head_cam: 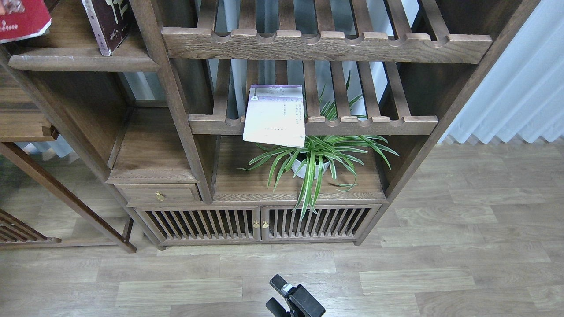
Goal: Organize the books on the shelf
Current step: 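Place the red book on the side shelf with the left gripper, then reach the right gripper to the white booklet on the middle shelf, then grasp the white booklet and pull it off the shelf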
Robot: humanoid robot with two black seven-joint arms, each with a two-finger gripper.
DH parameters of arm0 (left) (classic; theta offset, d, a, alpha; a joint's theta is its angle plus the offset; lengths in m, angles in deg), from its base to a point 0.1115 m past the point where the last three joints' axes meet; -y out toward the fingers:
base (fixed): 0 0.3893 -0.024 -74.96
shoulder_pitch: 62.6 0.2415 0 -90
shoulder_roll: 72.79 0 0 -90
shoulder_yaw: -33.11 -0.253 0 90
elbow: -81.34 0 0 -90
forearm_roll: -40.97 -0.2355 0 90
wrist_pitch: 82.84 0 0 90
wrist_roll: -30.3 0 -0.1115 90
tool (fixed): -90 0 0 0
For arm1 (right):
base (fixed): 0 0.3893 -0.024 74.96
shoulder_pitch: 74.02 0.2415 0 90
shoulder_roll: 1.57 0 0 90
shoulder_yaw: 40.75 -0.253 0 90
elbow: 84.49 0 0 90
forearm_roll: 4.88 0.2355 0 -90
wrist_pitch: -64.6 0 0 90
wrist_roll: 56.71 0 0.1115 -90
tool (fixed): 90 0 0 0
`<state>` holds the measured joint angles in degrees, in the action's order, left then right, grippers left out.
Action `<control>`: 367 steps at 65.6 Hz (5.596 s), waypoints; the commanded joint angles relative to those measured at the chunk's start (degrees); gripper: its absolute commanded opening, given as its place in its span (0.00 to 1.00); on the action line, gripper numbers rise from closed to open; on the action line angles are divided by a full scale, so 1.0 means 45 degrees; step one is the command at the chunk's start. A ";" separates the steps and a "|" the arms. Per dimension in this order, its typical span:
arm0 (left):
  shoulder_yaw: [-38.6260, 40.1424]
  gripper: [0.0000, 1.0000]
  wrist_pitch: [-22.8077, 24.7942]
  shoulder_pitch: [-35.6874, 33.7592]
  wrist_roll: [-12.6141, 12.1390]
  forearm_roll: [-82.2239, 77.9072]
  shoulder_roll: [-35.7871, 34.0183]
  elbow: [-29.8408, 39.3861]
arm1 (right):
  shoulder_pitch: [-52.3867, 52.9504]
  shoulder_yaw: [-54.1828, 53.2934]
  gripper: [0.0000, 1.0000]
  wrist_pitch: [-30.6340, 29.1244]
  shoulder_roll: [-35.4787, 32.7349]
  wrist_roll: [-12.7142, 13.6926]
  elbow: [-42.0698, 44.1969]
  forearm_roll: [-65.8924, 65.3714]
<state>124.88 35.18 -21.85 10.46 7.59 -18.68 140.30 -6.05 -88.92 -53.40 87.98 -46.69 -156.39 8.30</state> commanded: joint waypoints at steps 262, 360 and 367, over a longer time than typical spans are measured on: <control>-0.0941 0.75 -0.0003 1.1960 0.0189 0.5447 0.2684 0.2895 | 1.1341 -0.0233 1.00 0.3742 0.0099 -0.2343 0.5841 0.1035; -0.0315 0.89 -0.0003 1.1804 0.0189 0.5817 0.2782 0.2641 | 1.2553 0.0978 0.04 0.3412 0.0099 -0.2089 0.6526 0.2637; -0.0491 0.91 -0.0003 1.1687 0.0228 0.6442 0.2957 0.2641 | 1.1968 0.0705 0.04 0.2962 0.0099 -0.2070 0.5960 0.2540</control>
<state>123.42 35.17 31.25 11.31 33.89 -6.13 152.34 50.33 -84.47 -37.95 88.42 -56.10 -127.12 20.21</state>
